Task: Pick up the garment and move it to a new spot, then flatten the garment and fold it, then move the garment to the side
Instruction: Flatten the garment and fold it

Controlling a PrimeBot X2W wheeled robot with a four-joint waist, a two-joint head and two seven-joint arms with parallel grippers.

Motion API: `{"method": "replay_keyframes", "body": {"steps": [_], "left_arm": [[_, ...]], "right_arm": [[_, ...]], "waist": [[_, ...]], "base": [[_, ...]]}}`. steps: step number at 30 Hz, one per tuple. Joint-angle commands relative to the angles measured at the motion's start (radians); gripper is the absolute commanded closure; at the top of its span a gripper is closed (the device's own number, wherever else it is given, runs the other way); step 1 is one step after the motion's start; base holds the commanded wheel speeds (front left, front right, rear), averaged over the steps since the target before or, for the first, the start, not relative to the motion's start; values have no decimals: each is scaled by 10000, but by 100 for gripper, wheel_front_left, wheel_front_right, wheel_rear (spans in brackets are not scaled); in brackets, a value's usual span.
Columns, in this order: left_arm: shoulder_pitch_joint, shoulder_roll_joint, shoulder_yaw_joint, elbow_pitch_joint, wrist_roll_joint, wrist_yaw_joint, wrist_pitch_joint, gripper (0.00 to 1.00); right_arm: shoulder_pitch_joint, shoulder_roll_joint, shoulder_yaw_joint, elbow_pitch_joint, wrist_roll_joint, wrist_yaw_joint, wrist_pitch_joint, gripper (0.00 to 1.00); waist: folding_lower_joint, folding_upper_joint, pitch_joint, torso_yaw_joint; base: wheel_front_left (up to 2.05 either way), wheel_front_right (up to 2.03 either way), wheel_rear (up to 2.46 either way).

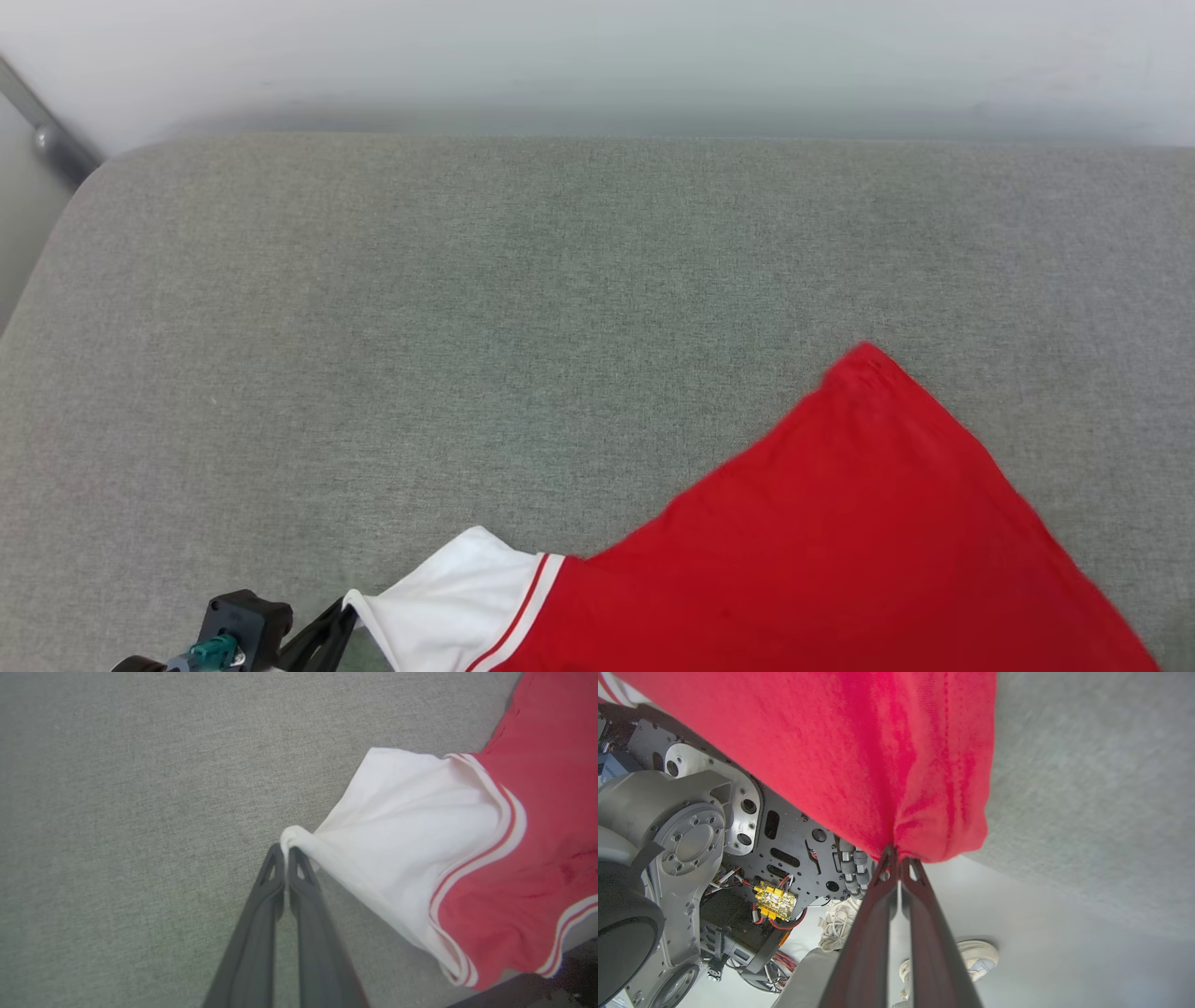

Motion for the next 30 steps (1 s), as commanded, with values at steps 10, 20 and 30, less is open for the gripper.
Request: {"method": "replay_keyframes", "body": {"steps": [10, 20, 30], "left_arm": [[-136, -195, -78, 133, 91, -70, 37, 100], [-256, -285, -170, -69, 275, 40, 148, 100], [-905, -649, -265, -278, 803, 2, 339, 100]], "right_arm": [[1197, 622, -1115, 181, -489, -7, -722, 0], [-519, 143, -3952, -1313, -1316, -7, 34, 0], [-3953, 1076, -2946, -2755, -2566, -7, 3285, 0]], "waist": [[0, 0, -46, 121], [0, 0, -115, 488], [0, 0, 746, 1184]], "base": [[0, 0, 0], [0, 0, 0], [0, 0, 0]]}}
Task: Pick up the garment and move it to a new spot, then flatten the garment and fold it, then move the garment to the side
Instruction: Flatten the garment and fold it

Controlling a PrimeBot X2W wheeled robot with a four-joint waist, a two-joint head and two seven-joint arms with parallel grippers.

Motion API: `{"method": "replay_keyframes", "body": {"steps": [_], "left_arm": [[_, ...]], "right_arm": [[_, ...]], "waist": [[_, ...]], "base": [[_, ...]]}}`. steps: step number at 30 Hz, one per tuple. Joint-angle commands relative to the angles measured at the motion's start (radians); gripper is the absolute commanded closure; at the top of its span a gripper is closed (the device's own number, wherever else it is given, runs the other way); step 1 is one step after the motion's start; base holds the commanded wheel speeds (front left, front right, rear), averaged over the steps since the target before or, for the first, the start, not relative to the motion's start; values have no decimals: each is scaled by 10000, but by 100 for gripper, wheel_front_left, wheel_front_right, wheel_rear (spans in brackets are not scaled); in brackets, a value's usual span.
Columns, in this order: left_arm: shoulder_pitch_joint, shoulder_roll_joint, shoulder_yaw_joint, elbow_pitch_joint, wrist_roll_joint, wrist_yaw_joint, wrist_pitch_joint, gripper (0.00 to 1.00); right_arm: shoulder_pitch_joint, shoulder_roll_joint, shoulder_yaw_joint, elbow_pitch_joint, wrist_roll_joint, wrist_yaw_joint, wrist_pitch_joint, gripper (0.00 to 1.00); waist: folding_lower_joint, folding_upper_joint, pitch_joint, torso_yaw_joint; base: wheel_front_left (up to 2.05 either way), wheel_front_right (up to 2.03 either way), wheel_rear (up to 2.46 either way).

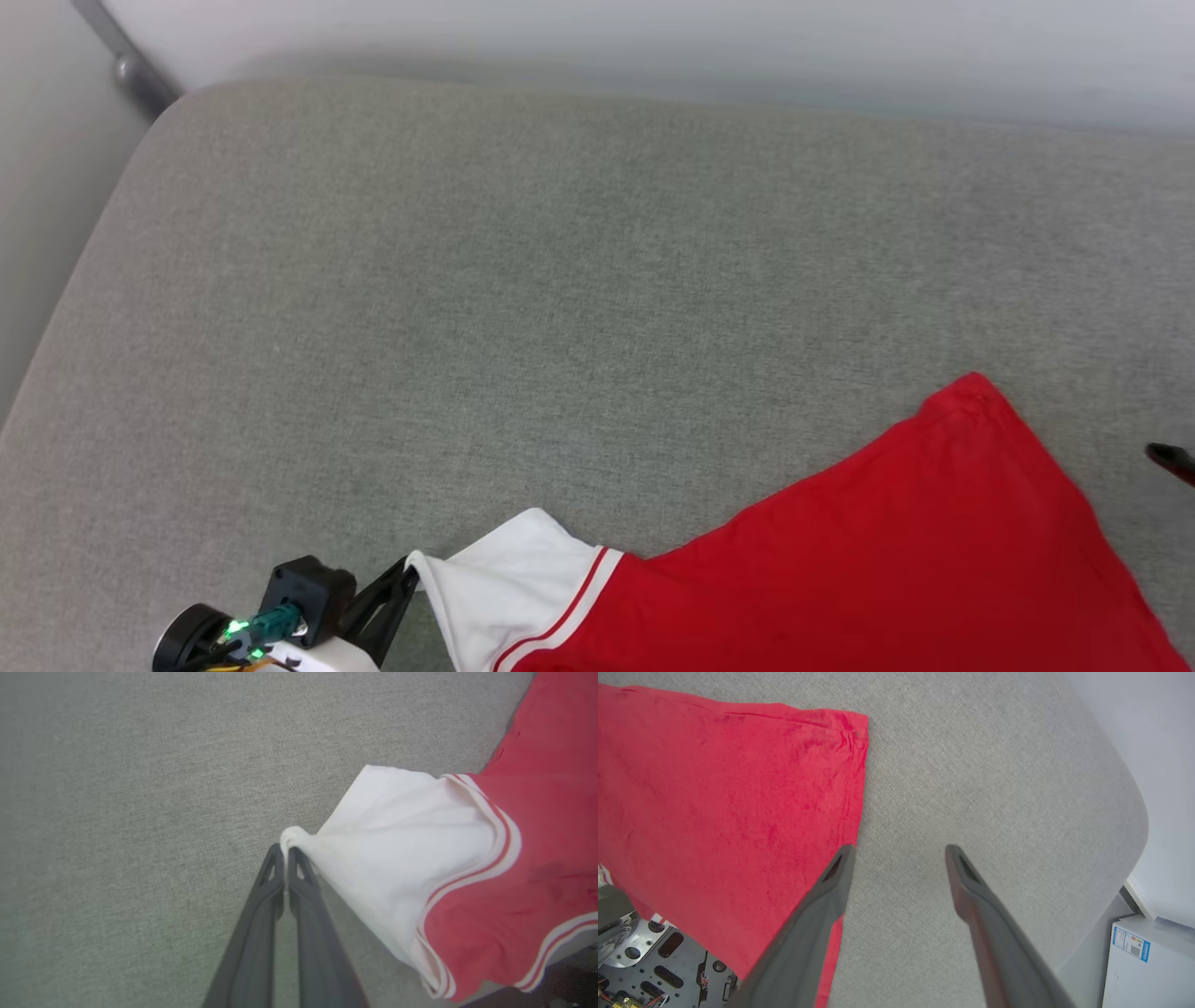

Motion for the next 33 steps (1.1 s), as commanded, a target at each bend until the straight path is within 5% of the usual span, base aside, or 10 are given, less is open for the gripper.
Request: {"method": "replay_keyframes", "body": {"steps": [1, 7, 14, 22, 23, 24, 33], "left_arm": [[-160, -63, 5, -19, 79, -16, 17, 100], [-563, -341, 29, 17, 314, -80, 41, 100], [-1058, -641, 24, 172, 592, -266, 86, 100], [-1270, -925, 1, 473, 613, -421, 59, 100], [-1250, -930, -10, 531, 595, -448, 57, 100], [-1226, -941, -21, 576, 569, -471, 58, 100], [-1041, -698, -191, 975, 553, -764, 163, 100]], "right_arm": [[-445, 274, 263, 42, -153, -7, 258, 0], [-2508, 1597, 1892, 906, -946, -7, 1283, 0], [-3684, 2157, 3153, 2361, -1180, -7, 1288, 0], [-3258, 2669, 4570, 3690, -800, -4, 560, 0], [-3227, 2684, 4739, 3778, -764, -4, 472, 19], [-3240, 2691, 4849, 3842, -696, -3, 345, 100], [-3708, 2474, 5169, 3855, -281, -6, -1898, 100]], "waist": [[0, 0, 284, 229], [0, 0, 973, 598], [0, 0, 1792, 908], [0, 0, 2008, 986], [0, 0, 1959, 972], [0, 0, 1890, 955], [0, 0, -37, 655]], "base": [[0, 0, 0], [0, 0, 0], [0, 0, 0], [0, 0, 0], [0, 0, 0], [0, 0, 0], [0, 0, 0]]}}
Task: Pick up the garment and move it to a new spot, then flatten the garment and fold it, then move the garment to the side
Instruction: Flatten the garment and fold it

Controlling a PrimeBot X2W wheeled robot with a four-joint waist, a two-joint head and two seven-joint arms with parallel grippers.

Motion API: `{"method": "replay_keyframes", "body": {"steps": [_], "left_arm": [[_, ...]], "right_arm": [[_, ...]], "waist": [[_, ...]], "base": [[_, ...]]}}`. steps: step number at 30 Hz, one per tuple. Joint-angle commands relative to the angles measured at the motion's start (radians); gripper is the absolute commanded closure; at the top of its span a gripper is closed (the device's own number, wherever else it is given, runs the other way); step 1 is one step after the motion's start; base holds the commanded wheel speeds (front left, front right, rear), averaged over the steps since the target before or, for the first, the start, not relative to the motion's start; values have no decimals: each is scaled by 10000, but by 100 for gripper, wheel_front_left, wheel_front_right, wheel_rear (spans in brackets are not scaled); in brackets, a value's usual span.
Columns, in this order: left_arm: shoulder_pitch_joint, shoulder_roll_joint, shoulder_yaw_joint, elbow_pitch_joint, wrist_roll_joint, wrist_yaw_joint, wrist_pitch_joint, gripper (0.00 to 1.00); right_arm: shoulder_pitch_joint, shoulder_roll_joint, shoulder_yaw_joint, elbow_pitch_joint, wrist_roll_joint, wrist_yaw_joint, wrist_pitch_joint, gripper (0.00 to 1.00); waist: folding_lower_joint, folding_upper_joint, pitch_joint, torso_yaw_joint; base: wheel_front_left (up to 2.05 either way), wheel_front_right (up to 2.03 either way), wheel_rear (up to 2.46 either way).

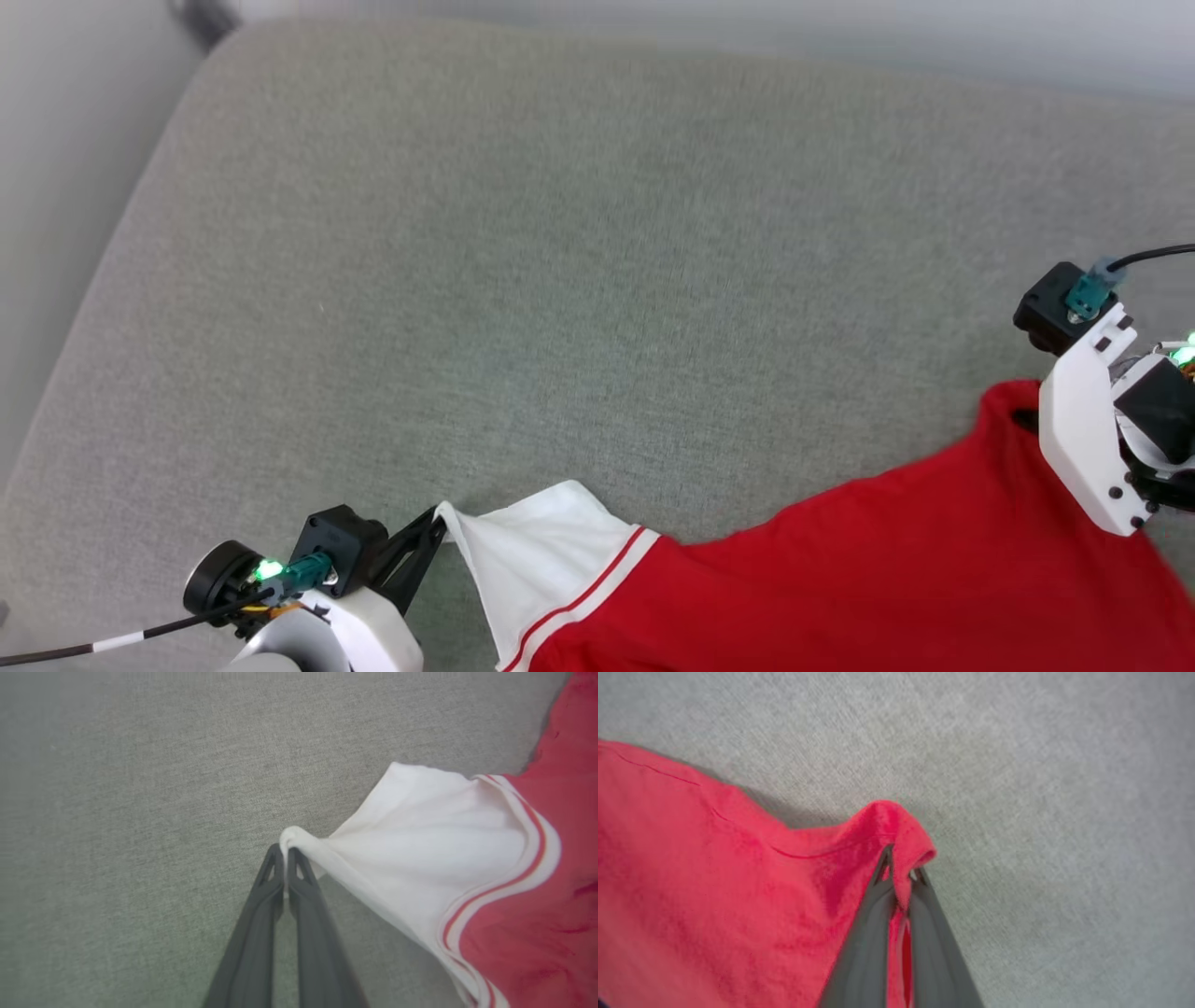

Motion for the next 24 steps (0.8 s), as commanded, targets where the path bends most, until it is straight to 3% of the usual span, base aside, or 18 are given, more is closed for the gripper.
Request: {"method": "replay_keyframes", "body": {"steps": [1, 8, 13, 24], "left_arm": [[51, 108, -54, 12, 81, -52, 58, 100], [-694, 393, 220, -169, 314, -168, 124, 100], [-1464, 475, 487, -308, 540, -232, 252, 100], [-5114, 166, 1545, 232, 1563, -818, 784, 100]], "right_arm": [[89, -47, -5, -49, 33, -4, -395, 100], [267, -377, -347, -267, 222, -6, -2061, 100], [163, -430, -893, -359, 65, -6, -2774, 100], [-1783, 443, -2804, -91, -1316, -6, -3344, 100]], "waist": [[0, 0, -1001, -212], [0, 0, -2470, -543], [0, 0, -2886, -799], [0, 0, -2056, -1498]], "base": [[0, 0, 0], [0, 0, 0], [0, 0, 0], [0, 0, 0]]}}
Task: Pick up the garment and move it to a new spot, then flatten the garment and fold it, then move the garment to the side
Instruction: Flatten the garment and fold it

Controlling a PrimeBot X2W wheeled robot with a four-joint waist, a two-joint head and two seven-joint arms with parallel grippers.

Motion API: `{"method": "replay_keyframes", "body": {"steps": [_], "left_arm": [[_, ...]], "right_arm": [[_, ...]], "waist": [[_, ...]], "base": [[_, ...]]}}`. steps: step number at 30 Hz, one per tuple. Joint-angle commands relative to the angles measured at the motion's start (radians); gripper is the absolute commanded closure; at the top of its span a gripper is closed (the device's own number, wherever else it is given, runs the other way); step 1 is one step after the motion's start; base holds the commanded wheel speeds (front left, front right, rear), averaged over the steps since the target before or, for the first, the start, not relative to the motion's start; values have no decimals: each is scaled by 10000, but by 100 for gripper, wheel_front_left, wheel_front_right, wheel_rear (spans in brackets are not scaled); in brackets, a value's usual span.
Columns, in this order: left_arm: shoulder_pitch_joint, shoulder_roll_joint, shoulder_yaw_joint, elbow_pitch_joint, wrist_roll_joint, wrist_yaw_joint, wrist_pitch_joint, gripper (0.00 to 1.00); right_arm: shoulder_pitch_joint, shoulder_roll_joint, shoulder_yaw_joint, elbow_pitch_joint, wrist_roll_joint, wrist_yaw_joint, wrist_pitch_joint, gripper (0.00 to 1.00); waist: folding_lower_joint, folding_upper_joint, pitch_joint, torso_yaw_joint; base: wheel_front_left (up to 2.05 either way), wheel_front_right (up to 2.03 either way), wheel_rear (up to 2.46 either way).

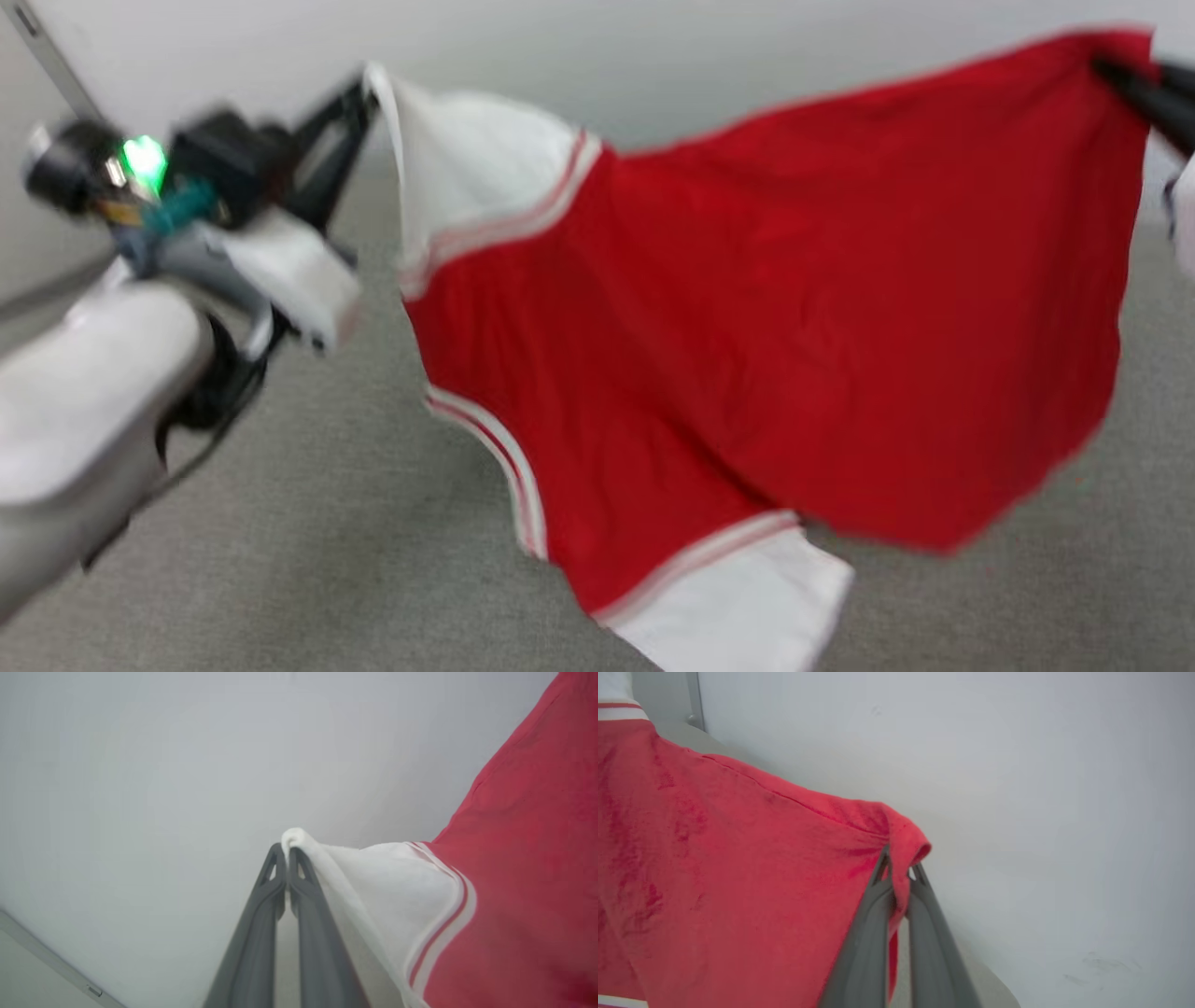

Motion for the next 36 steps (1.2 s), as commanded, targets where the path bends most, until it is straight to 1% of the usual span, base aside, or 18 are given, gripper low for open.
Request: {"method": "replay_keyframes", "body": {"steps": [1, 3, 6, 12, 18, 22, 24, 29, 32, 36], "left_arm": [[-289, -139, 84, 103, 103, -45, 29, 100], [-1174, -285, 237, 443, 373, -236, 154, 100], [-2461, -677, 572, 1166, 548, -537, 173, 100], [-4939, -1427, 1047, 2645, 1046, -976, 126, 100], [-7290, -2010, 1465, 3984, 1419, -1358, 6, 100], [-8506, -2358, 1678, 4950, 1522, -1613, -233, 100], [-8923, -2535, 1695, 5363, 1586, -1749, -376, 100], [-9510, -2816, 1804, 6048, 1581, -1913, -742, 100], [-9455, -2940, 1778, 6343, 1518, -1996, -847, 100], [-9007, -2995, 1652, 6688, 1480, -2116, -1013, 100]], "right_arm": [[-271, 78, -106, 82, -131, -7, -50, 100], [-897, 312, -323, 213, -474, -7, -34, 100], [-1959, 644, -571, 518, -1008, -7, -77, 100], [-4264, 1211, -785, 1498, -1870, -7, -290, 100], [-6516, 1763, -657, 2606, -2604, -7, -737, 100], [-7927, 2104, -441, 3368, -2915, -7, -1143, 100], [-8428, 2242, -335, 3784, -3051, -7, -1414, 100], [-9373, 2598, 80, 4811, -3107, -7, -2080, 100], [-9512, 2708, 486, 5351, -2930, -7, -2395, 100], [-9311, 2773, 1175, 5910, -2580, -8, -2747, 100]], "waist": [[1, -1, 412, -149], [1, -1, 833, -201], [1, -1, 1479, -244], [1, -1, 2779, -300], [1, -1, 3903, -343], [1, -1, 4431, -341], [1, -1, 4625, -321], [1, -1, 4946, -290], [1, -1, 5125, -261], [1, -1, 5324, -210]], "base": [[0, 0, 0], [0, 0, 0], [0, 0, 0], [0, 0, 0], [0, 0, 0], [0, 0, 0], [0, 0, 0], [0, 0, 0], [0, 0, 0], [0, 0, 0]]}}
